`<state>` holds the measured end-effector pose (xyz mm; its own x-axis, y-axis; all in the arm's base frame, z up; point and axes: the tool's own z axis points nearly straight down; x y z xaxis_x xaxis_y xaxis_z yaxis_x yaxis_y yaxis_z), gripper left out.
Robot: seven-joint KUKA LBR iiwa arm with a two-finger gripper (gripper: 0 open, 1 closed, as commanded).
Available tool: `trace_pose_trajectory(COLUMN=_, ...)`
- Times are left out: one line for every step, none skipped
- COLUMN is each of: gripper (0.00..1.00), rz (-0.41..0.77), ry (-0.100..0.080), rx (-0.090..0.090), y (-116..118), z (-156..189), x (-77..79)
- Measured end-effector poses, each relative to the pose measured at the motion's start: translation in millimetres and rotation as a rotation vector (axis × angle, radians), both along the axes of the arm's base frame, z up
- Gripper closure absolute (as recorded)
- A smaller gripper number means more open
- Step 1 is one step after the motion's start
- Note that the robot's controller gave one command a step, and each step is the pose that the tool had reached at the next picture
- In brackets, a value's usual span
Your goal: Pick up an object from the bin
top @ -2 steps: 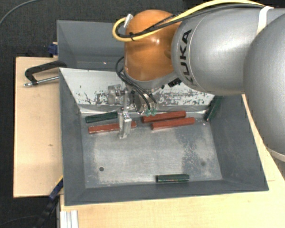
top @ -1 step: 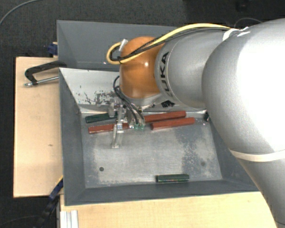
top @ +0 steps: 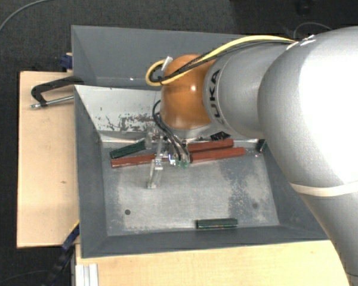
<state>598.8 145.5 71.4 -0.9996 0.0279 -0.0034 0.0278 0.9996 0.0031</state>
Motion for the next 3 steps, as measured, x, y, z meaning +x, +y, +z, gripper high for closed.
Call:
trace_pose_trajectory(gripper=1.0, rz=0.001, ry=-0.009, rx=0.001, y=0.5, z=3.4, x=2.6)
trace_pose_trajectory(gripper=0.0, rz=0.002, ry=0.005, rx=-0.001, y=0.3, z=-0.8, x=-1.4)
trace_pose_trajectory(gripper=1.0, rz=0.001, ry=0.001, rx=-0.001, y=0.2, z=-0.3, x=-0.5)
